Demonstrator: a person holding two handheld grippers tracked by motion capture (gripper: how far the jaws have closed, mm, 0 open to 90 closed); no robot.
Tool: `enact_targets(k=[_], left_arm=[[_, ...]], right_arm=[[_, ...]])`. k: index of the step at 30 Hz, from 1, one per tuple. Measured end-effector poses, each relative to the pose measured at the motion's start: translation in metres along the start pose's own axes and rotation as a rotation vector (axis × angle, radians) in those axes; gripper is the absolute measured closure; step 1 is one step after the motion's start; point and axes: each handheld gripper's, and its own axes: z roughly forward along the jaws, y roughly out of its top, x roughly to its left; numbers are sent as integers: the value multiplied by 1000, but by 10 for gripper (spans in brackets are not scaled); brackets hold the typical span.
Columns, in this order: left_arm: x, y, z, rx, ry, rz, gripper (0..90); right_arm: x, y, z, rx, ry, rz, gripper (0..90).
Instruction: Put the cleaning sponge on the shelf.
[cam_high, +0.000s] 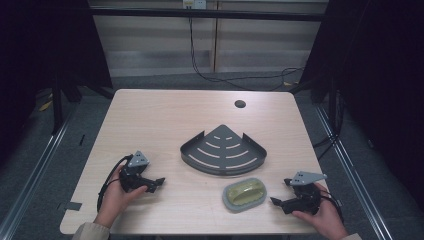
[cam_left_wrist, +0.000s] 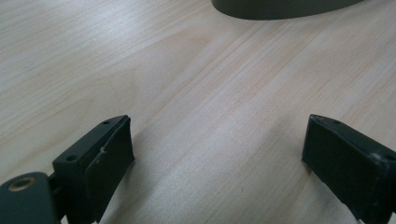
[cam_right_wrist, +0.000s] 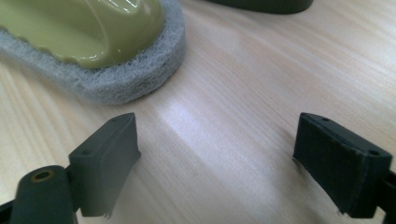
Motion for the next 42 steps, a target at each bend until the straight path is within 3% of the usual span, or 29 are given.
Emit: enact_targets(k=[2, 6, 12, 21, 34, 42], left_arm=[[0, 0, 0, 0, 0, 0, 80], [0, 0, 0, 0, 0, -1, 80], [0, 0, 0, 0, 0, -1, 80], [0, 0, 0, 0, 0, -1, 80], [0, 0, 0, 0, 0, -1, 79], [0, 0, 0, 0, -2, -5, 77]], right_arm=[[-2, 5, -2, 49, 26, 4, 140], [0, 17, -4, 157, 68, -57, 153], [8, 39, -11, 240, 105, -117, 160], [11, 77, -24, 325, 163, -216, 238], [35, 123, -13, 422, 186, -342, 261], [45, 137, -2, 473, 201, -422, 278]])
